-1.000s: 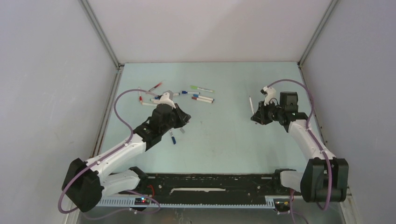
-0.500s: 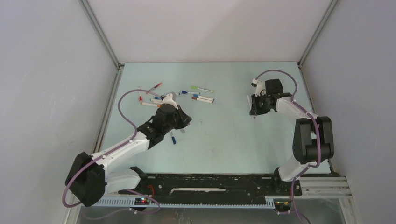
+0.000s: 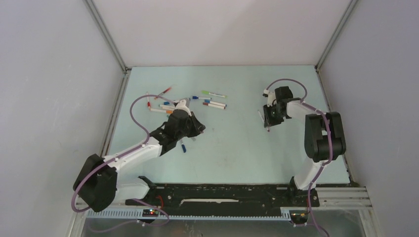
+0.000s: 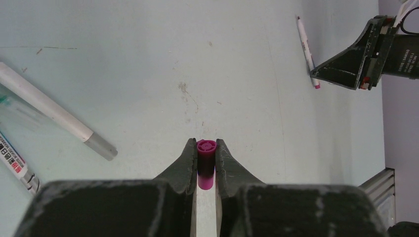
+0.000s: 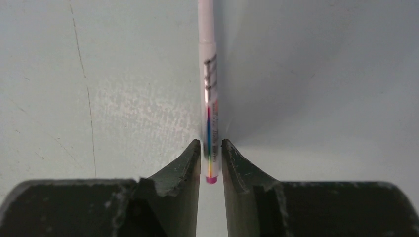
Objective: Open the pen caps
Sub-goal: Place the pen at the center of the board, then place the pen cap at the center of the board.
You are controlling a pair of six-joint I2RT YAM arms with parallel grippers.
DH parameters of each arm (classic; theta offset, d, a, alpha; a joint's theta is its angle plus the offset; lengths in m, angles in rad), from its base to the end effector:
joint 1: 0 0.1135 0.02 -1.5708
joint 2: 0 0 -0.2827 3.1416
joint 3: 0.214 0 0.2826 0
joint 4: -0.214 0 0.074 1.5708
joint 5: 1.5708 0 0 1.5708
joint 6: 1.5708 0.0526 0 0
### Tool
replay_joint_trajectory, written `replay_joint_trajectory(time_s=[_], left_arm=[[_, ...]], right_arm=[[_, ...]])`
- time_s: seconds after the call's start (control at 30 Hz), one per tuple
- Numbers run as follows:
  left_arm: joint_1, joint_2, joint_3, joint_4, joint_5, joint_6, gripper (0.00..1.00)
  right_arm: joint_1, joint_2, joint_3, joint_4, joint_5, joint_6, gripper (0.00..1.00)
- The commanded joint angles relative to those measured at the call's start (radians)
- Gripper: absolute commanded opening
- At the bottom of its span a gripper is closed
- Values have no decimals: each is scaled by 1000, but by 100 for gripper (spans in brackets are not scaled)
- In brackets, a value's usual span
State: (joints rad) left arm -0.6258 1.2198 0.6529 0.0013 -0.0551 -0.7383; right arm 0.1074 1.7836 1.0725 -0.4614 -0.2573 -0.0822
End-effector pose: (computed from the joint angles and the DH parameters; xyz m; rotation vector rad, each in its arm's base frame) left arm 0.2406 -0.1703 0.2135 -0.1589 2.2220 -0.7242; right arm 0.3729 0.0537 0.1400 -0.3288 2.7064 0.3595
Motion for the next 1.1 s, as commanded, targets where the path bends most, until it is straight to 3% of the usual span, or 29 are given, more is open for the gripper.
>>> replay_joint_trajectory(time_s=[0.0,0.4,0.67,1.07], left_arm=[[6,12,-10,46,32,-22,2],[7,15,10,33,41,-23,3],[5,43,38,27,45,-25,3],[-21,228,254,-223,-87,38,5]], right_arm=[[1,16,45,-12,26,6,27],[-29,-10,48,-42,-80,-11,36],[-61,-129,53,-121,-249,-114,52],[-154,-255,65,-257,-506,-278,59]])
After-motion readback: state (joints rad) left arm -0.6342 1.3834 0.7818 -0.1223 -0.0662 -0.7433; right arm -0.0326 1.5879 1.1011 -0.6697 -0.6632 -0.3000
